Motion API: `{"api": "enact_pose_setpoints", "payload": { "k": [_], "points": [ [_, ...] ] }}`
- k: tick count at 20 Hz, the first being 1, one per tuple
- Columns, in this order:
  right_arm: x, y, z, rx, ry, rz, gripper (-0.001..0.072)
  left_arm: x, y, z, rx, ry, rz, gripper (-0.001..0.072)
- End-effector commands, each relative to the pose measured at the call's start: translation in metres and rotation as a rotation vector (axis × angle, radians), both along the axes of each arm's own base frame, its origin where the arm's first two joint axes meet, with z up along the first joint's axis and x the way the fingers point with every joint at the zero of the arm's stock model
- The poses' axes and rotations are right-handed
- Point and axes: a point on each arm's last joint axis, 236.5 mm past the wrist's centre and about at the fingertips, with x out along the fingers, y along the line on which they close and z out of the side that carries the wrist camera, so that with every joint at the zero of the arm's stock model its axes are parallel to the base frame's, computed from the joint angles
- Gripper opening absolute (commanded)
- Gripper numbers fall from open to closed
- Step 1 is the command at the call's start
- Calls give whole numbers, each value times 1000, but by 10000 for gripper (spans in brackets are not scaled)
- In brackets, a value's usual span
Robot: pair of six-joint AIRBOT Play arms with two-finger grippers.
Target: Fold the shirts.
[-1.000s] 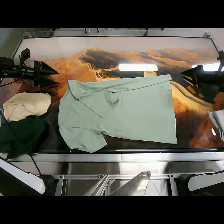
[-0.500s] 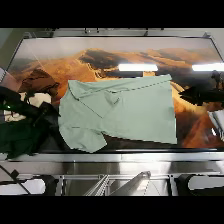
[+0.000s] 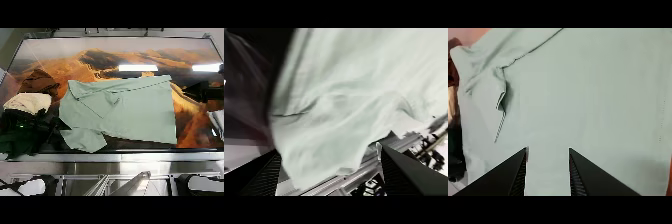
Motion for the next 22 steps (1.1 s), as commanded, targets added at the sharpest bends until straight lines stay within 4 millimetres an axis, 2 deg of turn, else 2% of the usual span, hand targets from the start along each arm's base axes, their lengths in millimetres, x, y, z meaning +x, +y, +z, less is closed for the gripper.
{"api": "enact_pose_setpoints", "payload": {
  "k": [1, 2, 3, 5, 6, 7, 9, 11, 13, 14, 15, 17, 22],
  "points": [
    [-6, 4, 23, -16, -45, 11, 296, 24, 2, -12, 33, -99, 81, 542],
    [-7, 5, 29, -23, -57, 17, 296, 27, 5, -15, 48, -108, 91, 405],
    [-8, 6, 34, -30, -69, 17, 296, 30, 7, -17, 61, -118, 104, 339],
    [-11, 6, 42, -43, -74, 9, 295, 34, 11, -20, 78, -136, 110, 323],
    [-15, 6, 41, -53, -58, 4, 295, 34, 11, -20, 77, -150, 97, 130],
    [-23, 3, 33, -74, -6, -6, 295, 33, 12, -18, 70, -159, 86, 19],
    [-53, -9, -3, -160, 167, -30, 295, 29, 12, -15, 46, -169, 60, 19],
    [-95, -26, -44, -252, 363, -54, 296, 26, 14, -12, 26, -167, 58, 19],
    [-133, -34, -75, -264, 505, -82, 313, 22, 15, -8, 5, -175, 45, 19],
    [-147, -34, -87, -244, 550, -93, 442, 22, 15, -7, 0, -174, 47, 19],
    [-159, -31, -98, -216, 591, -107, 512, 23, 16, -8, 3, -178, 50, 20],
    [-179, -24, -118, -183, 649, -118, 512, 24, 17, -9, 9, -180, 52, 20],
    [-208, 5, -165, -162, 732, -116, 503, 23, 16, -8, 3, -178, 48, 19]
  ]
}}
